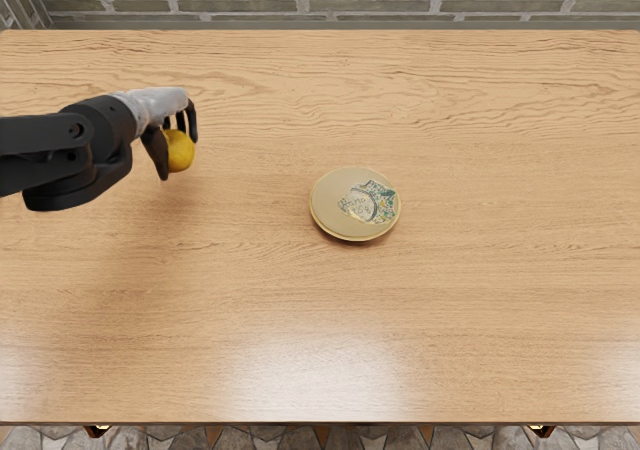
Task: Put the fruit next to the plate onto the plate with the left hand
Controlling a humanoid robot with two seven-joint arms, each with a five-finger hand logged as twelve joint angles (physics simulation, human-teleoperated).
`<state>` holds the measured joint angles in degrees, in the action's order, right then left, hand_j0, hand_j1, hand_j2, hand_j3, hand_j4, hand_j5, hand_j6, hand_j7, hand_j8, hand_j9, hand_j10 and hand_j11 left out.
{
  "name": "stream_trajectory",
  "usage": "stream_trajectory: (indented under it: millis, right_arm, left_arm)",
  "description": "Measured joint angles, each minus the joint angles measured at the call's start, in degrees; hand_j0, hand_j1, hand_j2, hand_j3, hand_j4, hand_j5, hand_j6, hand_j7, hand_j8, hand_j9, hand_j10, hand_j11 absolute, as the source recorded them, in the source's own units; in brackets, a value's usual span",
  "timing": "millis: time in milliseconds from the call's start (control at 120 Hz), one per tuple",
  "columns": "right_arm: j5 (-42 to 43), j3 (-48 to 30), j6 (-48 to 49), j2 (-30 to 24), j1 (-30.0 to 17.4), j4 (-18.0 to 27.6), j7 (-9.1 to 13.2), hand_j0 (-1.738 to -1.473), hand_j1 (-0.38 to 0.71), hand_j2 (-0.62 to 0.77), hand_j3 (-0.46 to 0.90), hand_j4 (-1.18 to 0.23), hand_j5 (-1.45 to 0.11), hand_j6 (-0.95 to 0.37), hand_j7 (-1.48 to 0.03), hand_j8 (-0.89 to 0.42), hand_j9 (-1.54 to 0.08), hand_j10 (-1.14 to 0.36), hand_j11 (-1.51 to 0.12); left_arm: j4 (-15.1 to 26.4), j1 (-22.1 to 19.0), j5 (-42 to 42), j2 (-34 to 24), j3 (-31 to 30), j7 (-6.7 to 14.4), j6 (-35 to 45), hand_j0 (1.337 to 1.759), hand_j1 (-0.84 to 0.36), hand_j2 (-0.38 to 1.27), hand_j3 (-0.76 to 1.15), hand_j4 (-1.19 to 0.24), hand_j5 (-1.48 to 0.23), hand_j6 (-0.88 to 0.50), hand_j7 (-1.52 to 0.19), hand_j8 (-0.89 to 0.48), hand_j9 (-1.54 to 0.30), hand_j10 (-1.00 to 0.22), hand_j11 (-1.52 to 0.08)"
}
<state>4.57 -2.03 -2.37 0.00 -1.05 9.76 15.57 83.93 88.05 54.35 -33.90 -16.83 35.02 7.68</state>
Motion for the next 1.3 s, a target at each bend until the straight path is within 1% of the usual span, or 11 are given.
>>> stream_trajectory:
  millis: [100, 275, 333, 383, 483, 917, 1033, 1083, 1092, 1200, 1300]
  right_arm:
    - [0.0, 0.0, 0.0, 0.0, 0.0, 0.0, 0.0, -1.658, -0.31, -0.01, 0.0, -0.03, -0.04, -0.03, -0.04, -0.03, -0.04, -0.03, -0.04]
    - [0.0, 0.0, 0.0, 0.0, 0.0, 0.0, 0.0, -1.658, -0.31, -0.01, 0.0, -0.03, -0.04, -0.03, -0.04, -0.03, -0.04, -0.03, -0.04]
    - [0.0, 0.0, 0.0, 0.0, 0.0, 0.0, 0.0, -1.658, -0.31, -0.01, 0.0, -0.03, -0.04, -0.03, -0.04, -0.03, -0.04, -0.03, -0.04]
    - [0.0, 0.0, 0.0, 0.0, 0.0, 0.0, 0.0, -1.658, -0.31, -0.01, 0.0, -0.03, -0.04, -0.03, -0.04, -0.03, -0.04, -0.03, -0.04]
    - [0.0, 0.0, 0.0, 0.0, 0.0, 0.0, 0.0, -1.658, -0.31, -0.01, 0.0, -0.03, -0.04, -0.03, -0.04, -0.03, -0.04, -0.03, -0.04]
    - [0.0, 0.0, 0.0, 0.0, -0.1, 0.0, 0.0, -1.658, -0.31, -0.01, 0.0, -0.03, -0.04, -0.03, -0.04, -0.03, -0.04, -0.03, -0.04]
    - [0.0, 0.0, 0.0, 0.0, -0.1, 0.0, 0.0, -1.658, -0.31, -0.01, 0.0, -0.03, -0.04, -0.03, -0.04, -0.03, -0.04, -0.03, -0.04]
    - [0.0, 0.0, 0.0, 0.0, -0.1, 0.0, 0.0, -1.658, -0.31, -0.01, 0.0, -0.03, -0.04, -0.03, -0.04, -0.03, -0.04, -0.03, -0.04]
    - [0.0, 0.0, 0.0, 0.0, -0.1, 0.0, 0.0, -1.658, -0.31, -0.01, 0.0, -0.03, -0.04, -0.03, -0.04, -0.03, -0.04, -0.03, -0.04]
    - [0.0, 0.1, 0.0, 0.0, -0.1, 0.0, 0.0, -1.658, -0.31, -0.01, 0.0, -0.03, -0.04, -0.03, -0.04, -0.03, -0.04, -0.03, -0.04]
    - [0.0, 0.1, 0.0, 0.0, -0.1, 0.0, 0.0, -1.658, -0.31, -0.01, 0.0, -0.03, -0.04, -0.03, -0.04, -0.03, -0.04, -0.03, -0.04]
  left_arm:
    - [-0.7, 1.0, -0.5, 1.5, 0.0, 0.0, -0.6, 1.655, -0.3, 0.51, 0.0, -0.58, -1.03, -0.38, -1.0, -0.43, -0.99, -0.75, -0.99]
    - [-2.3, 2.5, -0.8, 5.4, 0.0, 0.0, -0.9, 1.655, -0.26, 0.46, 0.0, -0.6, -1.03, -0.4, -1.0, -0.44, -0.99, -0.76, -0.99]
    - [-2.8, 3.0, -1.2, 6.4, 0.0, 0.0, -0.9, 1.655, -0.23, 0.39, 0.0, -0.6, -1.03, -0.41, -1.0, -0.45, -0.99, -0.75, -0.99]
    - [-3.3, 3.7, -1.8, 7.0, 0.0, 0.0, -1.0, 1.655, -0.26, 0.47, 0.0, -0.6, -1.03, -0.41, -1.0, -0.45, -0.99, -0.75, -0.99]
    - [-4.6, 4.0, -2.4, 9.3, 0.0, 0.0, -1.0, 1.655, -0.27, 0.49, 0.0, -0.6, -1.03, -0.39, -1.0, -0.44, -0.99, -0.74, -0.99]
    - [-11.5, 6.7, -3.6, 19.2, 0.0, 0.0, -1.0, 1.655, -0.25, 0.46, 0.0, -0.61, -1.03, -0.41, -0.99, -0.46, -0.99, -0.76, -0.98]
    - [-13.1, 7.0, -3.7, 22.5, 0.0, 0.0, -1.0, 1.655, -0.22, 0.38, 0.0, -0.62, -1.03, -0.42, -0.99, -0.46, -0.99, -0.75, -0.98]
    - [-13.8, 7.0, -3.8, 23.6, 0.0, 0.0, -1.0, 1.655, -0.25, 0.48, 0.0, -0.62, -1.03, -0.42, -0.99, -0.46, -0.99, -0.75, -0.99]
    - [-13.9, 7.0, -3.9, 23.8, 0.0, 0.0, -1.0, 1.655, -0.26, 0.48, 0.0, -0.62, -1.03, -0.42, -0.99, -0.46, -0.99, -0.78, -0.98]
    - [-14.9, 7.4, -4.2, 26.1, 0.0, 0.0, -1.0, 1.655, -0.24, 0.42, 0.0, -0.61, -1.03, -0.41, -1.0, -0.45, -0.98, -0.76, -0.98]
    - [-16.0, 7.8, -4.9, 27.7, 0.0, 0.0, -1.0, 1.655, -0.29, 0.54, 0.0, -0.59, -1.04, -0.38, -1.01, -0.44, -0.99, -0.75, -0.99]
